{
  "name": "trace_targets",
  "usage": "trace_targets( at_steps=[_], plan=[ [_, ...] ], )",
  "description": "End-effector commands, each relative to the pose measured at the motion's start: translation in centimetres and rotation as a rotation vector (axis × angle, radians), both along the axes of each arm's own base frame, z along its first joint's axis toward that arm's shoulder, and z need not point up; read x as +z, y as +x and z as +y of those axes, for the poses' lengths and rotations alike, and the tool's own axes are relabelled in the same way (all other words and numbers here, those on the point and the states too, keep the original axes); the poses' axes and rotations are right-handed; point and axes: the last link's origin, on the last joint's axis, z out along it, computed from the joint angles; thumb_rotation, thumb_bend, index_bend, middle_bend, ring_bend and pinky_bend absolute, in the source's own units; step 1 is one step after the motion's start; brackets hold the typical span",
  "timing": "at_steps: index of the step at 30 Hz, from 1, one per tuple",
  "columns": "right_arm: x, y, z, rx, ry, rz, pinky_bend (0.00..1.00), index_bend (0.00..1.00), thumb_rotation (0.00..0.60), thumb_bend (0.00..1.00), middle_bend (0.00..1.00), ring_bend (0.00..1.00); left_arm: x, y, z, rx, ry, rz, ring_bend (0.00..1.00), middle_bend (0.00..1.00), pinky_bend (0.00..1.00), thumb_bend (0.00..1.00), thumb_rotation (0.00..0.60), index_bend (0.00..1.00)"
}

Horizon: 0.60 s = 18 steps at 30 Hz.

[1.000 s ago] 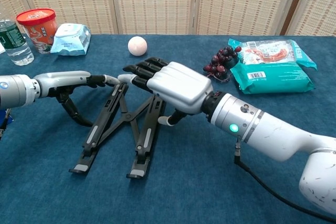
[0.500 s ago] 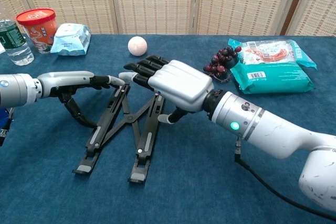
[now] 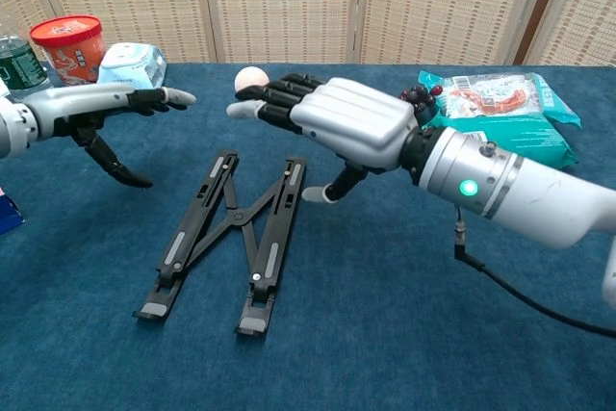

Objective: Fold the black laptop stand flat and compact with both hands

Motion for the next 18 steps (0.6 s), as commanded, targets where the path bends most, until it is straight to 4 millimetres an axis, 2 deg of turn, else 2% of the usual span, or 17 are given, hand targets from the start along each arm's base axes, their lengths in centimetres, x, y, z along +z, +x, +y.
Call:
trace_targets(
  at_steps=[1,5,8,18],
  plan=[
    [3.2,1.1,-0.2,-0.013,0.09,0.058,0.0,0.0,0.6,0.13,0.0,0.0,1.5,-0.5,-0.3,-0.008,0.047,0.025,0.0,0.07,0.0,0.13,0.6,0.0],
    [4.4,2.2,0.1,-0.019,0.148,0.11,0.0,0.0,0.6,0.13,0.0,0.0,2.8,-1.1,-0.9,-0.019,0.086,0.061,0.0,0.07,0.0,0.13,0.6,0.0],
    [4.6,2.7,0.0,-0.012,0.168,0.17,0.0,0.0,0.6,0.13,0.0,0.0,3.7,-1.5,-1.4,-0.017,0.102,0.081,0.0,0.07,0.0,0.13,0.6,0.0],
    [3.3,4.4,-0.8,0.007,0.264,0.308,0.0,0.0,0.6,0.1,0.0,0.0,5.8,-2.5,-2.0,0.006,0.152,0.108,0.0,0.07,0.0,0.13,0.6,0.0]
  ],
)
